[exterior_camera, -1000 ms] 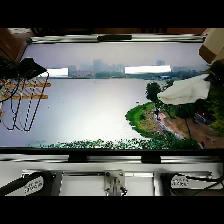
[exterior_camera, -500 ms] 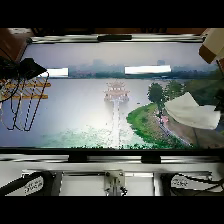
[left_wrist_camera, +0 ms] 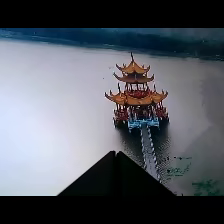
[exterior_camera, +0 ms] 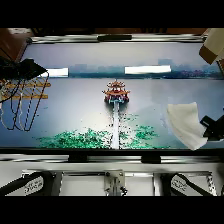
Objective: Fold the shirts.
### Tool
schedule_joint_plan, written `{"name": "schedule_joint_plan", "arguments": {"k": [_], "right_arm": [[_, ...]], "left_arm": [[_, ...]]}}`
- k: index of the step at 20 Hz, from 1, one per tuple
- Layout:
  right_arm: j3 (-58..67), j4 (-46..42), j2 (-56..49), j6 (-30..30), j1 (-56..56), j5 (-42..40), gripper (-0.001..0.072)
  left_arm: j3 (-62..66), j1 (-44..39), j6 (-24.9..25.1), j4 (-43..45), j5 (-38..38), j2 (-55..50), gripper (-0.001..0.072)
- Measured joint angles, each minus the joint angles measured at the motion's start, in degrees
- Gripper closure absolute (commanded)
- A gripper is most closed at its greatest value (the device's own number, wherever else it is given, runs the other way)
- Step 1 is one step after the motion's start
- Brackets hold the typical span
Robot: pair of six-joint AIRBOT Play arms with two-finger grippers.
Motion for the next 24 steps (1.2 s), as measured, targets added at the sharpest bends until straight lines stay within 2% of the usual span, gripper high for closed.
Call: {"name": "schedule_joint_plan", "arguments": {"k": [6,7,8,9,10,12,14,17,19,21,22,23,24], "right_arm": [[-14.7,-0.8,6.0,4.1,0.0,-6.3,0.0647],[-16.4,-0.9,6.5,4.6,0.0,-7.1,0.0625],[-17.7,-0.9,7.0,4.9,0.0,-7.9,0.0472],[-18.7,-1.2,7.2,5.2,0.0,-8.5,0.0275],[-19.4,-1.8,7.5,5.2,0.0,-8.5,0.0250],[-19.7,-4.7,7.9,2.8,0.0,-7.3,0.0251],[-17.8,-11.2,8.0,-1.1,0.0,-3.0,0.0253],[-8.9,-18.4,8.2,-7.7,0.5,0.7,0.0252],[0.8,-18.8,8.2,-10.0,3.4,-1.3,0.0252],[10.0,-17.5,8.2,-8.9,10.2,-8.4,0.0249],[12.9,-17.3,8.1,-7.3,14.6,-12.5,0.0155],[15.2,-17.4,7.5,-5.3,19.6,-16.2,0.0117],[16.9,-17.9,6.3,-2.6,24.8,-19.4,0.0118]], "left_arm": [[0.0,0.0,0.0,0.0,-0.6,0.0,0.0671],[0.0,0.0,0.0,0.0,-0.9,0.0,0.0671],[0.0,0.0,0.0,0.0,-1.2,0.0,0.0671],[0.0,0.0,0.0,0.0,-1.4,0.0,0.0671],[0.0,0.0,0.0,0.0,-1.7,0.0,0.0671],[0.0,0.0,0.1,0.0,-2.0,0.0,0.0671],[0.0,-0.2,1.2,0.0,-2.2,0.0,0.0672],[0.1,-1.7,3.6,1.6,-1.7,-0.1,0.0673],[1.0,-4.4,4.0,7.7,-0.9,-0.6,0.0674],[2.6,-9.1,1.3,20.9,-1.3,-1.9,0.0651],[3.4,-11.8,-1.0,28.7,-2.3,-3.0,0.0385],[4.0,-14.2,-3.0,34.8,-3.7,-4.1,0.0004],[4.4,-16.4,-5.0,39.8,-5.3,-5.5,-0.0010]]}}
